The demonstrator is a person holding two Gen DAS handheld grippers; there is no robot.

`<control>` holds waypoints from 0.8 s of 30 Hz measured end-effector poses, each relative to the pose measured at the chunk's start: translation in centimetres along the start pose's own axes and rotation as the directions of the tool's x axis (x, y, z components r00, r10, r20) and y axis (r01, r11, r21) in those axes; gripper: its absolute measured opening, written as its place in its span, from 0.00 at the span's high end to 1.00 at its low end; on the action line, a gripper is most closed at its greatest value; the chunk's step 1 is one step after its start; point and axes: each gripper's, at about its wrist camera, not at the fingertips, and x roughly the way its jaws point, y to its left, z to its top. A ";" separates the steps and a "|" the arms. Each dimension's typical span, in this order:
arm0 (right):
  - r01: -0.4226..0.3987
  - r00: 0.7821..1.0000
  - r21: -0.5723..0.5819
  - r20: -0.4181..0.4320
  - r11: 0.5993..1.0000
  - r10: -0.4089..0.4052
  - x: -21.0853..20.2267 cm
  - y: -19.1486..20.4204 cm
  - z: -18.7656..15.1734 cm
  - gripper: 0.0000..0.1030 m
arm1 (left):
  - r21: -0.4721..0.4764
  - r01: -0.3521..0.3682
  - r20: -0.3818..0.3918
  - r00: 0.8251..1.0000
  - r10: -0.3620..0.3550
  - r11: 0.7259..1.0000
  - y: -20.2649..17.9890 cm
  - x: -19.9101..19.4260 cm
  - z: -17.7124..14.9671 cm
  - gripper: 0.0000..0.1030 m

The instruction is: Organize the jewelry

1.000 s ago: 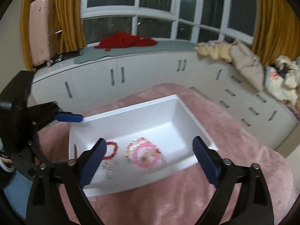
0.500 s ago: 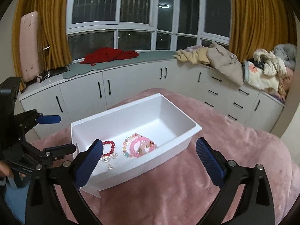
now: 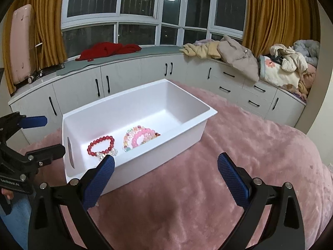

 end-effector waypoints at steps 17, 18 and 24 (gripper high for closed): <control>-0.012 0.999 -0.064 -0.046 0.998 0.009 1.0 2.1 -1.0 0.05 | -0.005 -0.011 -0.035 0.999 0.010 1.000 0.3 0.7 -0.2 0.05; -0.013 0.999 -0.069 -0.048 0.998 0.010 1.1 2.2 -0.9 0.05 | -0.007 -0.007 -0.037 0.999 0.007 1.000 0.3 0.7 -0.3 0.05; -0.015 0.998 -0.075 -0.054 0.997 0.011 1.2 2.7 -0.8 0.05 | -0.006 0.002 -0.036 0.999 -0.002 1.000 0.4 0.7 -0.5 0.05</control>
